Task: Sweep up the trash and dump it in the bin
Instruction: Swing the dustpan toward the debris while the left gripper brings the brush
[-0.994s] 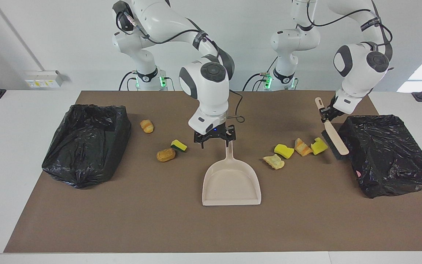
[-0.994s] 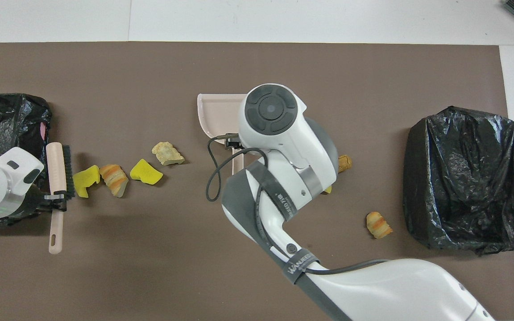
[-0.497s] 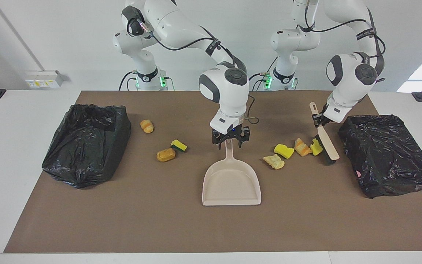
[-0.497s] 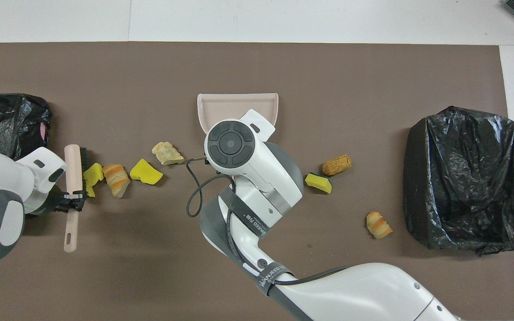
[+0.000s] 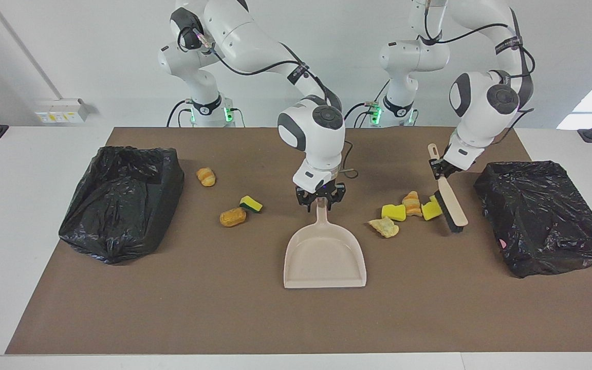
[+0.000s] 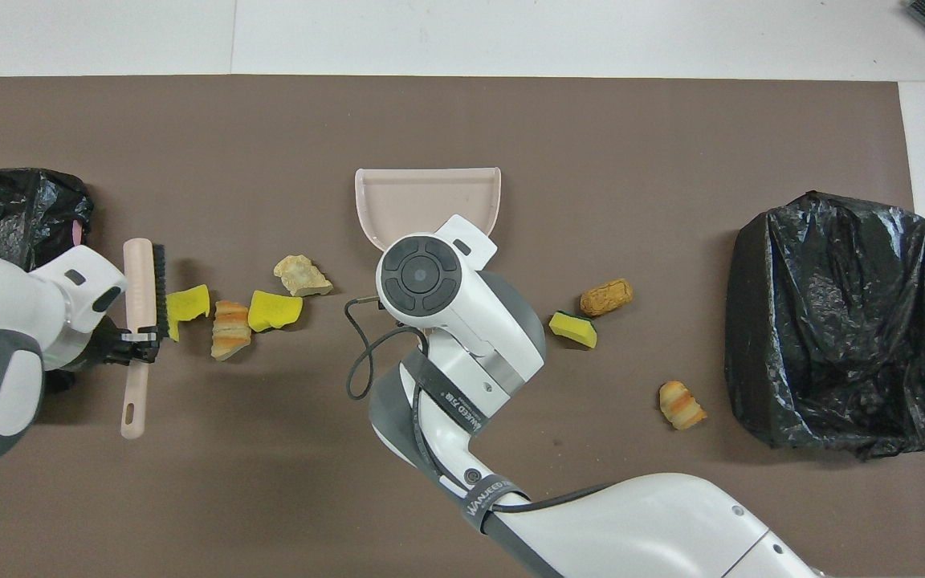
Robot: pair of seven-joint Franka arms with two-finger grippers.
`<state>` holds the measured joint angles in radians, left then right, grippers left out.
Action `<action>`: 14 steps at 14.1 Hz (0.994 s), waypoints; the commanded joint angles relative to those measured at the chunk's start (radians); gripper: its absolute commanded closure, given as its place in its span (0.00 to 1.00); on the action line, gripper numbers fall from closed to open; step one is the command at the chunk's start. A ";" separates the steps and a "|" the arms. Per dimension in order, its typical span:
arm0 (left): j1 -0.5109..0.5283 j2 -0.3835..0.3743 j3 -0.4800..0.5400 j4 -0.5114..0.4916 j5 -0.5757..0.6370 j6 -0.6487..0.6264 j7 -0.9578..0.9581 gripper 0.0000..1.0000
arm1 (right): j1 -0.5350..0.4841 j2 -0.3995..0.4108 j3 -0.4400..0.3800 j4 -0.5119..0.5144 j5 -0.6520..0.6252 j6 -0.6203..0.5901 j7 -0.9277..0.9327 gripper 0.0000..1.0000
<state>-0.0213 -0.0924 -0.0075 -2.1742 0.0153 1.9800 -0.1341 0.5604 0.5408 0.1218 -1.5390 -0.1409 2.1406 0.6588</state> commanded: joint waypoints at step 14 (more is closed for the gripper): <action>0.029 0.013 0.003 -0.128 0.012 0.056 0.036 1.00 | -0.192 -0.231 0.005 -0.038 0.041 -0.330 -0.876 1.00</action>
<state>0.0405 -0.0303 -0.0058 -2.2332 0.0161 2.0078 -0.0809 0.4131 0.3394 0.1191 -1.5461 -0.1242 1.8476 -0.0364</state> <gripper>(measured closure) 0.749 0.687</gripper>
